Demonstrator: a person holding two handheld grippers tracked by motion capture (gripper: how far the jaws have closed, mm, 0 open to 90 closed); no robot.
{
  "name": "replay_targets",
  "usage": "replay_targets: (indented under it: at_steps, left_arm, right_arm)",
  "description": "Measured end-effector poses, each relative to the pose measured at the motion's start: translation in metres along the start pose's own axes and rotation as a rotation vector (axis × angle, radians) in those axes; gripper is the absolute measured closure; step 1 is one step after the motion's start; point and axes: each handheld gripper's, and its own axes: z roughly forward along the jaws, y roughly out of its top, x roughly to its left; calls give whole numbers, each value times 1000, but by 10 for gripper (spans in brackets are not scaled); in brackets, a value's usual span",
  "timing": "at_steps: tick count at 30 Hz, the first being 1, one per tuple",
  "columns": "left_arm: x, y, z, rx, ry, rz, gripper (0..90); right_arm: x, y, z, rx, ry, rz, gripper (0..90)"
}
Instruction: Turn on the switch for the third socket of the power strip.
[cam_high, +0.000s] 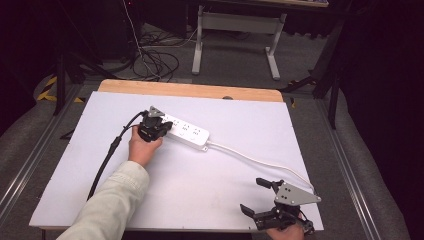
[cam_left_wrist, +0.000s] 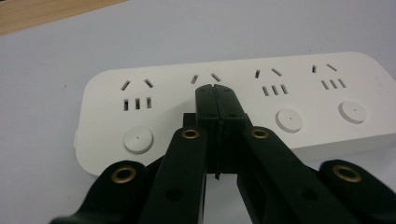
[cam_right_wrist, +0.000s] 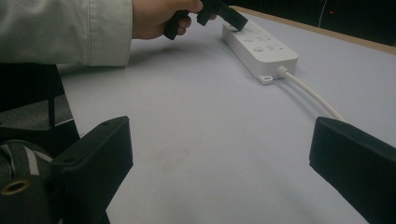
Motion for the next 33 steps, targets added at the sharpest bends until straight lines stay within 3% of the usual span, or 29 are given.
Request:
replay_targets:
  at_steps: [19,22,33]
  left_arm:
    - [-5,6,1,59,23,-2,900]
    - [-8,8,2,78,50,33,900]
    - [-11,13,3,114,72,45,900]
  right_arm:
    - [-1,0,0,2,3,1,67]
    - [-1,0,0,3,4,3,67]
    - [-1,-1,-1,1,6,6,67]
